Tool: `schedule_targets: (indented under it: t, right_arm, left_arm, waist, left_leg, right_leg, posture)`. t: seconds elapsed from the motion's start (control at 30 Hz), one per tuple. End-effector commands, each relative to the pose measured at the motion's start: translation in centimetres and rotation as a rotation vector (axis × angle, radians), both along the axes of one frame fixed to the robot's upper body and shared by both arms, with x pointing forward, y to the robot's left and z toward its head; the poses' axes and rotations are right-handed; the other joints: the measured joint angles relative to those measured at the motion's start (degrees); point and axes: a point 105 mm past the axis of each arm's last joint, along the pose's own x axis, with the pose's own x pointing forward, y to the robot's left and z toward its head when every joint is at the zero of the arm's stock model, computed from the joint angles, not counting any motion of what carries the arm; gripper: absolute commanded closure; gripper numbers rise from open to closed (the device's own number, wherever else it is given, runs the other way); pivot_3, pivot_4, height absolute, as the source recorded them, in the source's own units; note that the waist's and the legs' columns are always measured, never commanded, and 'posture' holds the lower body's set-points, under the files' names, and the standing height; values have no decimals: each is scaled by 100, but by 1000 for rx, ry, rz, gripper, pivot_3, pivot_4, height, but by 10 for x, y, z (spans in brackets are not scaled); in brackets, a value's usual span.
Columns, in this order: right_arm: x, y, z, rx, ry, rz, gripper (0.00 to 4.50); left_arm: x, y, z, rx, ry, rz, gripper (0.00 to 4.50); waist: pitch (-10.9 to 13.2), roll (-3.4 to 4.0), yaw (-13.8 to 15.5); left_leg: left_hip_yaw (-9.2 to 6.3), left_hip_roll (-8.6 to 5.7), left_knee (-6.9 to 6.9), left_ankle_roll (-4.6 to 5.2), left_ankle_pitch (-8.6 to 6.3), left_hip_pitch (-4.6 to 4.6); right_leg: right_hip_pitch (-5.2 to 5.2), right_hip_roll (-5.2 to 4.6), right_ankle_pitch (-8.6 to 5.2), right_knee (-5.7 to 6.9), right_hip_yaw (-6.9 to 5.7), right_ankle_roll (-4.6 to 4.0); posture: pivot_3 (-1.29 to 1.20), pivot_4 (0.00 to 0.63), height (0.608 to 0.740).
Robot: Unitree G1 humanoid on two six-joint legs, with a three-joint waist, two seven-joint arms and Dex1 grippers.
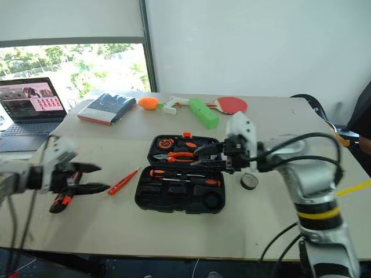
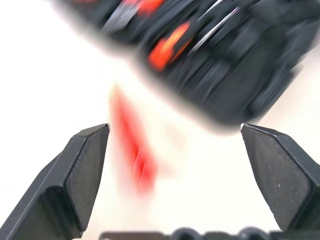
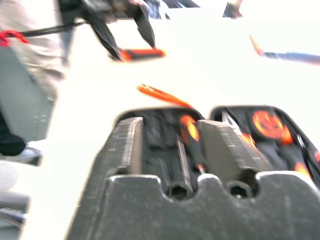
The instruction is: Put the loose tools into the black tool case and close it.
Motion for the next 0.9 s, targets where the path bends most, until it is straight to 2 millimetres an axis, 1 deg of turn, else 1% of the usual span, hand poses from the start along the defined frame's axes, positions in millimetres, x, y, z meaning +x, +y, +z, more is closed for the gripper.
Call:
schedule_targets:
  t: [0.03,0.07,0.1,0.17,0.23,0.27,0.33,0.4,0.47,0.5,0.57,0.6,0.67,0.77,0.9]
  right_arm:
    - [-18,-1,7,0,-24,72,778]
    - [-20,-2,7,-3,-26,75,310]
    - [-20,-2,6,-1,-24,76,84]
    - [-21,-1,7,7,-22,76,84]
    - [-21,0,7,16,-25,74,84]
    - [-22,1,7,18,-27,75,84]
    - [-26,1,8,21,-25,84,84]
    - [-29,1,9,22,-24,87,84]
    - [-32,3,9,22,-30,87,84]
    - [-33,4,10,26,-39,81,84]
    - [-36,8,9,35,-58,57,84]
    - [-36,9,9,38,-63,48,84]
    - [-41,11,5,43,-68,34,84]
    - [-47,15,1,68,-70,8,84]
    - [-51,20,-3,93,-66,-23,84]
  left_arm:
    - [-24,27,15,58,-48,130,0]
    - [-32,32,12,59,-39,150,0]
    - [-38,36,10,67,-28,170,0]
    - [-45,43,5,87,-14,203,0]
    - [-45,46,4,97,-9,221,0]
    - [-42,43,5,99,-9,212,0]
    - [-33,29,4,90,25,177,0]
    - [-28,20,3,85,60,146,0]
    - [-22,6,3,98,85,74,0]
    - [-15,2,3,108,87,59,0]
    - [15,-4,3,128,66,94,0]
    - [25,-6,4,137,65,107,0]
    - [46,-16,1,161,93,99,0]
    - [71,-32,-3,192,137,63,0]
    - [95,-49,-6,227,175,12,0]
  waist:
    - [6,-8,8]
    - [6,-10,9]
    - [7,-13,21]
    - [8,-14,44]
    - [8,-14,69]
    - [8,-14,77]
    - [8,-15,110]
    - [9,-19,128]
    - [8,-19,130]
    - [8,-19,127]
    - [8,-18,163]
    - [9,-19,180]
    - [8,-20,177]
    - [7,-25,170]
    - [10,-33,143]
  left_leg:
    - [1,0,-1,-1,-1,3]
    - [4,-1,0,-1,-1,6]
    - [5,-2,1,-2,0,16]
    - [6,-2,1,-8,4,30]
    - [6,-3,0,-13,10,36]
    - [6,-2,0,-17,13,36]
    - [6,-2,0,-18,14,36]
    - [2,-3,0,-18,15,34]
    - [3,-1,-4,-18,15,32]
    - [4,-2,-8,-18,14,30]
    - [4,-4,-15,-18,14,31]
    - [-1,-5,-17,-19,15,30]
    - [-5,-1,-18,-21,16,23]
    - [-9,-8,-12,-20,16,16]
    - [-9,-12,3,-12,12,-2]
  right_leg:
    - [1,-4,0,-1,-2,-1]
    - [2,-7,0,1,-4,-2]
    - [8,-10,-1,1,-5,-4]
    - [17,-16,-5,2,-12,-13]
    - [21,-20,-21,3,-16,-50]
    - [20,-19,-19,3,-17,-57]
    - [19,-18,-17,5,-17,-59]
    - [21,-16,-11,9,-21,-47]
    - [17,-15,0,6,-21,-28]
    - [15,-14,3,5,-20,-24]
    - [14,-13,3,4,-20,-24]
    - [16,-8,3,9,-20,-23]
    - [14,4,6,5,-17,-25]
    - [17,5,7,3,-16,-19]
    - [8,6,5,1,-3,-6]
  posture:
    - [0,150,736]
    - [0,150,736]
    - [0,150,736]
    - [0,150,736]
    - [0,150,736]
    - [0,150,736]
    - [0,150,736]
    - [0,150,736]
    - [0,150,736]
    - [0,150,736]
    - [0,150,736]
    - [0,150,736]
    - [0,150,736]
    - [0,150,736]
    - [0,150,736]
